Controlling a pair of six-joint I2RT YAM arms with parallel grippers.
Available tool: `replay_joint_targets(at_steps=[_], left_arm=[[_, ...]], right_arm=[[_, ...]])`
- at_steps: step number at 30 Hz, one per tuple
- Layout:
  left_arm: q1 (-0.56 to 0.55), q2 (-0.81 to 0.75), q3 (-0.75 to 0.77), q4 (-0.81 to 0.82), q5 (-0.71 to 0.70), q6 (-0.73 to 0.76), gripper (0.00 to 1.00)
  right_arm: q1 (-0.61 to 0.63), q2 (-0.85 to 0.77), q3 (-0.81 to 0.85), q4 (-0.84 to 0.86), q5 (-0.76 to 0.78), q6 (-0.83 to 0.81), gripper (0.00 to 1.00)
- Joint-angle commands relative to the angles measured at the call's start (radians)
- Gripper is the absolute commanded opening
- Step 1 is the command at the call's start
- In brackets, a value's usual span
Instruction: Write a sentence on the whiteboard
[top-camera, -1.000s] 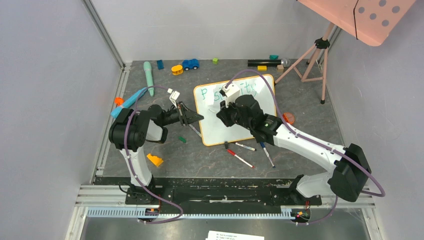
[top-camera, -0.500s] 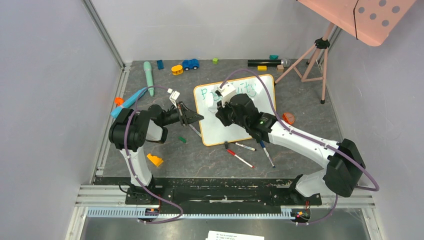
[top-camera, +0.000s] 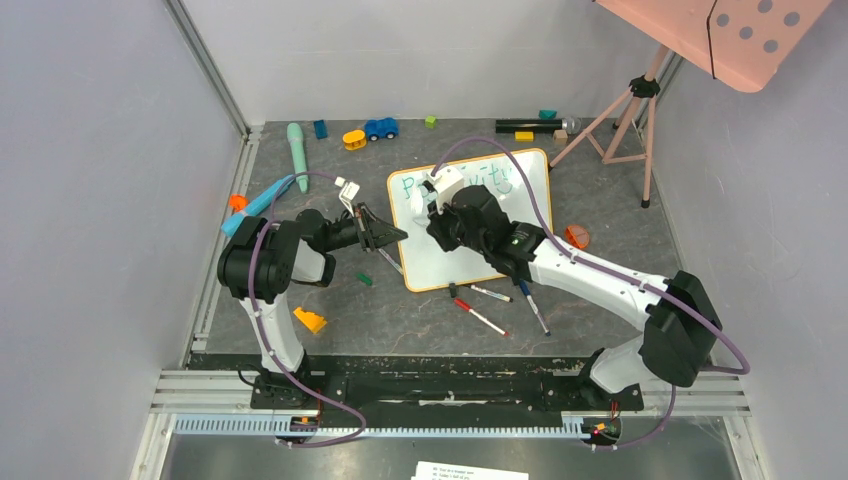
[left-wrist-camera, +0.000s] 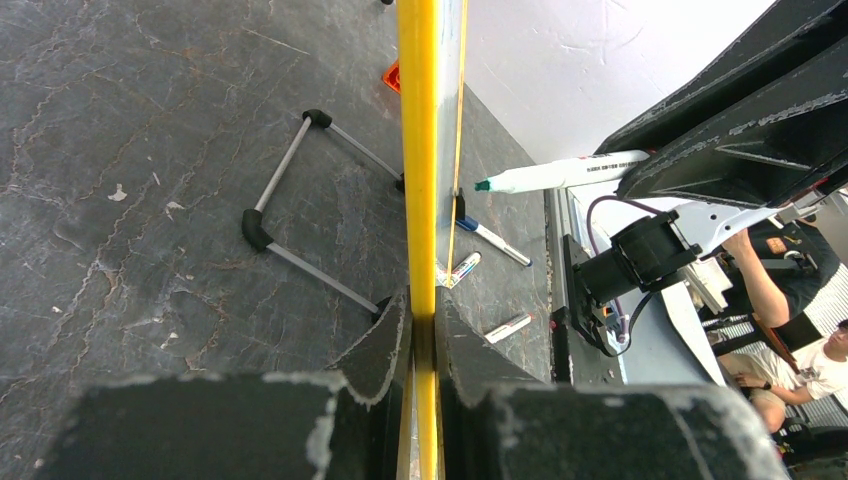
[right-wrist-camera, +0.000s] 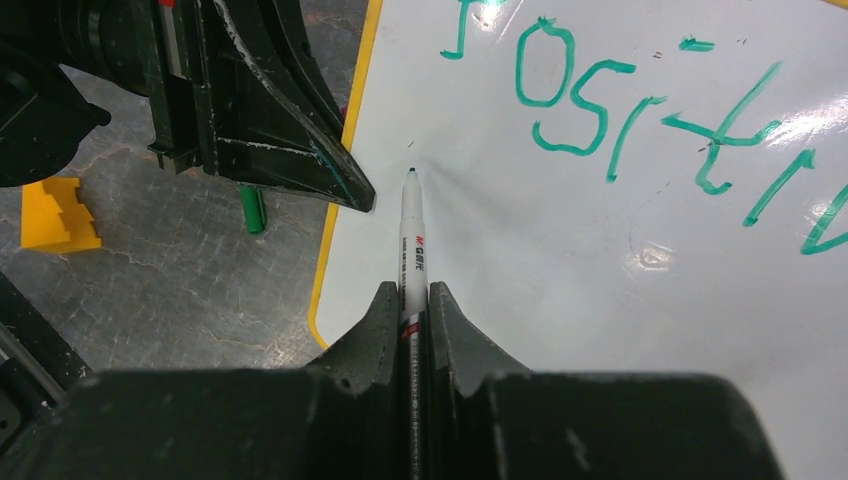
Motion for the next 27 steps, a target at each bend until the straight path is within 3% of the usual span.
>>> replay_joint_targets(at_steps=[1, 27], left_arm=[[0.004, -0.013, -0.014, 0.08, 0.036, 0.012, 0.02], [0.005, -0.016, -0.015, 0.08, 0.035, 0.014, 0.02]], right_arm=[[0.008, 0.009, 0.045, 0.021, 0.03, -0.01, 0.0], [0.006, -0.021, -0.023, -0.037, 0.042, 0.012, 0.0]])
